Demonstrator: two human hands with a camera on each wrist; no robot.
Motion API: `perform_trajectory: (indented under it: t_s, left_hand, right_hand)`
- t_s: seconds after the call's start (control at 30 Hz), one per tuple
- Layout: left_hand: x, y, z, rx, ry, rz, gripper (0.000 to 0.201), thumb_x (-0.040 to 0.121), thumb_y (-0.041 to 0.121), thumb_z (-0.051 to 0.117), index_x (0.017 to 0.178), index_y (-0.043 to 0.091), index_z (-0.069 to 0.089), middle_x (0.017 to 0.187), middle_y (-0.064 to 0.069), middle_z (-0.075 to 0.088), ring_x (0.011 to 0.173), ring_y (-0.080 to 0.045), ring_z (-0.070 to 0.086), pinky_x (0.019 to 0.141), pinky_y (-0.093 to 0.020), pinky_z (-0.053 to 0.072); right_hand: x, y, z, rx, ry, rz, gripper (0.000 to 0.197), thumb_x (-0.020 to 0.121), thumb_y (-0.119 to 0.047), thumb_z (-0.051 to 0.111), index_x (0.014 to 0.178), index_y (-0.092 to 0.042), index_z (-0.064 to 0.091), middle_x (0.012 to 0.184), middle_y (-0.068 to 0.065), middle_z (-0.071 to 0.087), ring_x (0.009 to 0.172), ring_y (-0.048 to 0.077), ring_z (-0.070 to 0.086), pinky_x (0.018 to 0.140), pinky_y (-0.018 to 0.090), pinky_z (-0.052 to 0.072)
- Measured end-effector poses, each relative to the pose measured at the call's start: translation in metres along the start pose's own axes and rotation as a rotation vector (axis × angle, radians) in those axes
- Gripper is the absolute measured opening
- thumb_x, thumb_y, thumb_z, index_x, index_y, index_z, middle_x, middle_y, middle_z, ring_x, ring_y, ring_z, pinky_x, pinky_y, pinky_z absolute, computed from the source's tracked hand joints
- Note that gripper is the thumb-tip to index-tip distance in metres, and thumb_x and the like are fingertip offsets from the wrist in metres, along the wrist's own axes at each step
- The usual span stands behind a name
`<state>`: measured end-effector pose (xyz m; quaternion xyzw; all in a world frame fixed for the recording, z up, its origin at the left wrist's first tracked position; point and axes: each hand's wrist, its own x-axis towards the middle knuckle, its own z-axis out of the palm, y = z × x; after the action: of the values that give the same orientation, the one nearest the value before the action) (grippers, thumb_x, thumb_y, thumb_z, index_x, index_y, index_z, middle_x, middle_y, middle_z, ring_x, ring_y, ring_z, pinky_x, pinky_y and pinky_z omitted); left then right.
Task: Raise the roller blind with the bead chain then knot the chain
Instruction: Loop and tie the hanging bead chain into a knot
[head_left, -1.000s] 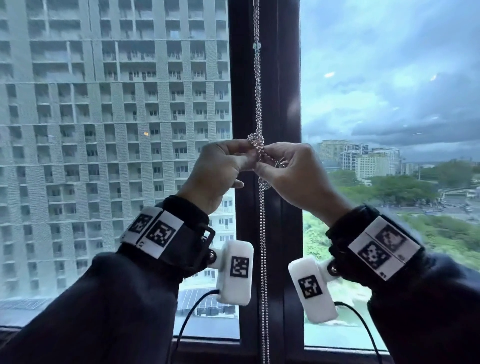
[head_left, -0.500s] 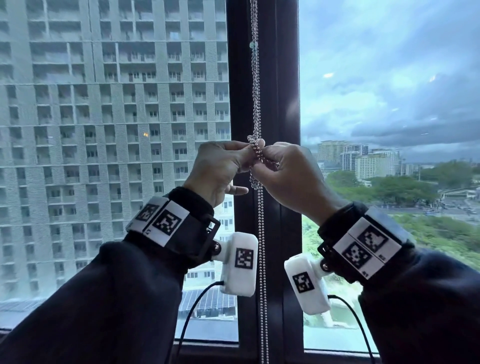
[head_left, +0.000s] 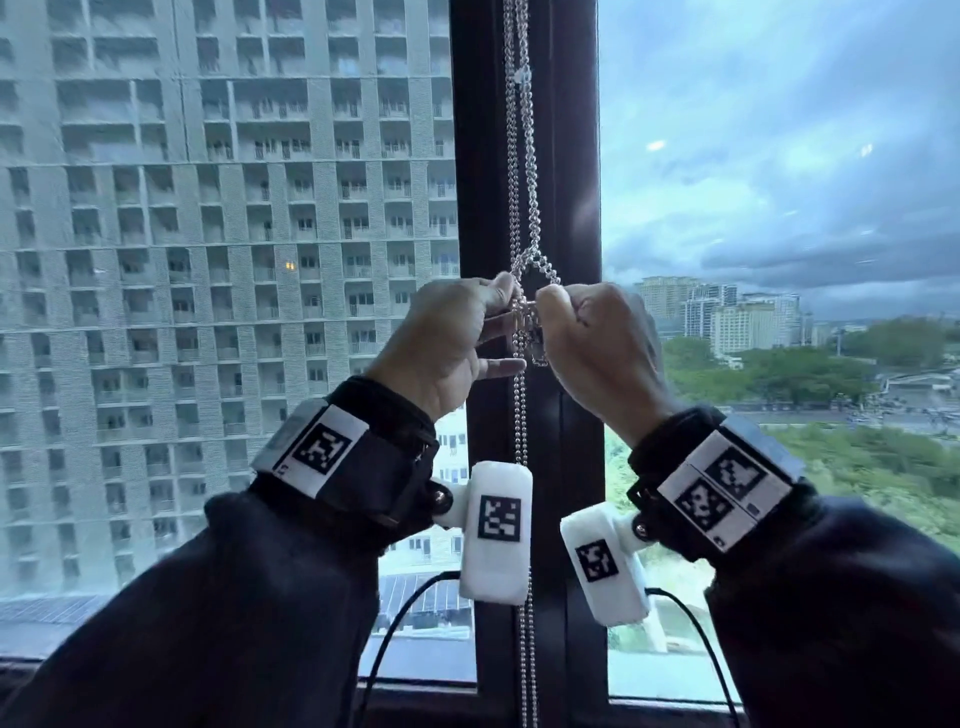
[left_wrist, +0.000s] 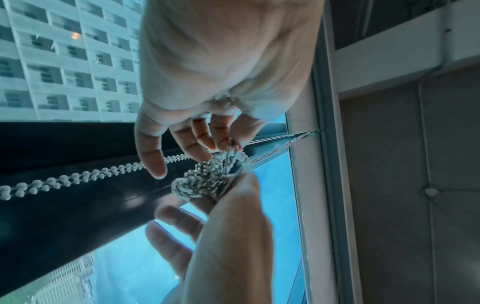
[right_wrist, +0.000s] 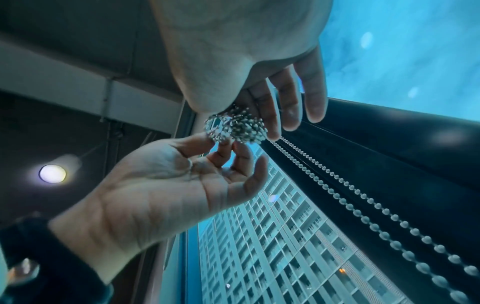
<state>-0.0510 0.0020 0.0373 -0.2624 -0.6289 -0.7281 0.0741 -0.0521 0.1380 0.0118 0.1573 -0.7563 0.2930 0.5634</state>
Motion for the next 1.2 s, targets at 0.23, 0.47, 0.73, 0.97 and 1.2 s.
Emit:
perform_trajectory:
  t_s: [0.23, 0.47, 0.73, 0.97, 1.2]
  left_hand:
    - [0.001, 0.002, -0.003, -0.085, 0.025, 0.025, 0.035, 0.093, 0.022, 0.058, 0.059, 0.022, 0.051, 0.058, 0.008, 0.053, 0.073, -0.013, 0.055, 0.082, -0.047, 0.046]
    - [-0.001, 0.005, -0.005, -0.143, 0.075, 0.133, 0.013, 0.088, 0.015, 0.068, 0.077, 0.015, 0.061, 0.042, 0.009, 0.034, 0.041, -0.008, 0.041, 0.055, -0.035, 0.055]
    - [-0.015, -0.019, -0.001, 0.162, -0.098, 0.135, 0.038, 0.096, 0.018, 0.057, 0.062, 0.023, 0.039, 0.047, 0.008, 0.023, 0.038, -0.01, 0.015, 0.044, -0.021, 0.012]
    - [-0.039, -0.044, 0.004, 0.306, -0.101, 0.248, 0.039, 0.096, 0.019, 0.058, 0.062, 0.002, 0.048, 0.048, -0.002, 0.029, 0.038, -0.012, 0.019, 0.039, -0.024, 0.015]
    - [-0.035, -0.064, -0.006, 0.408, -0.102, 0.271, 0.048, 0.093, 0.012, 0.058, 0.06, -0.014, 0.035, 0.054, -0.01, 0.033, 0.043, -0.018, 0.022, 0.044, -0.035, 0.014]
  right_hand:
    - [0.013, 0.008, 0.0, 0.158, -0.02, 0.079, 0.042, 0.089, -0.025, 0.048, 0.05, -0.016, 0.035, 0.045, -0.005, 0.034, 0.044, 0.013, 0.034, 0.046, 0.031, 0.027]
    - [0.019, 0.014, 0.006, 0.221, -0.041, 0.092, 0.04, 0.092, -0.024, 0.053, 0.058, -0.006, 0.044, 0.05, -0.006, 0.042, 0.049, 0.02, 0.054, 0.046, 0.049, 0.052]
    - [0.017, -0.009, 0.008, 0.997, -0.242, 0.342, 0.039, 0.092, 0.014, 0.033, 0.094, -0.003, 0.069, 0.079, 0.009, 0.068, 0.066, 0.013, 0.062, 0.056, 0.022, 0.051]
    - [0.007, -0.013, 0.011, 1.136, -0.355, 0.339, 0.016, 0.074, -0.007, 0.04, 0.069, -0.008, 0.055, 0.064, 0.003, 0.047, 0.061, 0.015, 0.043, 0.059, 0.026, 0.036]
    - [-0.009, 0.0, 0.034, 0.84, -0.357, 0.274, 0.041, 0.107, -0.024, 0.044, 0.067, -0.016, 0.05, 0.062, 0.001, 0.052, 0.058, 0.016, 0.044, 0.056, 0.026, 0.039]
